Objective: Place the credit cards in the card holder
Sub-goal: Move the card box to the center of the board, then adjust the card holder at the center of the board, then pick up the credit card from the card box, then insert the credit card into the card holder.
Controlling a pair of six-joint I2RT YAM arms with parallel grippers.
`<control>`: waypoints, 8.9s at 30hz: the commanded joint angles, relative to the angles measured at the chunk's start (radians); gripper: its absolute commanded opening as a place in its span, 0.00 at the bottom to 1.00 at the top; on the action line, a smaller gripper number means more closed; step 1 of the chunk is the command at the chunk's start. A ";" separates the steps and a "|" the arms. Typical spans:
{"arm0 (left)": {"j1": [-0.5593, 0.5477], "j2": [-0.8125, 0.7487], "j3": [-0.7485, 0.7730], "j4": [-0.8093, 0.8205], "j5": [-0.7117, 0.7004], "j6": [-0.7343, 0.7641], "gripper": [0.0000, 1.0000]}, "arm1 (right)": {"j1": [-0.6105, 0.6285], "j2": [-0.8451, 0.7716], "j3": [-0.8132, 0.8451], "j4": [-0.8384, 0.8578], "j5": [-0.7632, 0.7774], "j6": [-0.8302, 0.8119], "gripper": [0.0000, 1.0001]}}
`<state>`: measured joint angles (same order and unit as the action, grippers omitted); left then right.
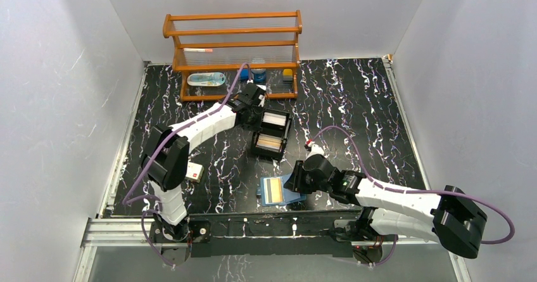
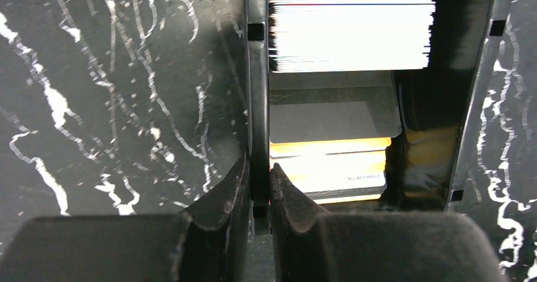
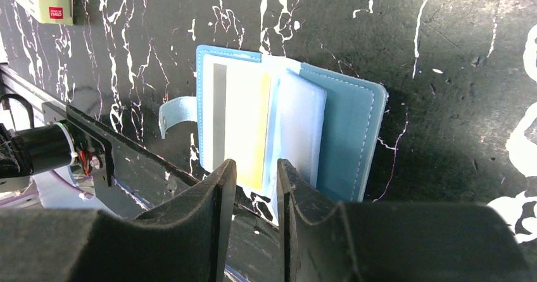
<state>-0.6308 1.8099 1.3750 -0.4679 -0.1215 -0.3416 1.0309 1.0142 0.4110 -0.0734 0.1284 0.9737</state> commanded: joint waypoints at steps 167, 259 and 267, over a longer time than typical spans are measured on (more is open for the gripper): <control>-0.230 -0.753 -0.775 0.026 0.111 -0.450 0.48 | 0.011 0.155 0.115 0.128 -0.048 -0.027 0.00; -0.230 -0.806 -1.051 0.554 0.293 -0.693 0.00 | 0.058 0.317 0.167 -0.020 0.116 -0.054 0.35; -0.229 -0.786 -1.115 0.688 0.306 -0.734 0.00 | 0.058 0.307 0.132 0.006 0.113 -0.039 0.34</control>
<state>-0.8612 1.0149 0.2836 0.1474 0.1722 -1.0641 1.0824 1.3346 0.5655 -0.1020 0.2325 0.9199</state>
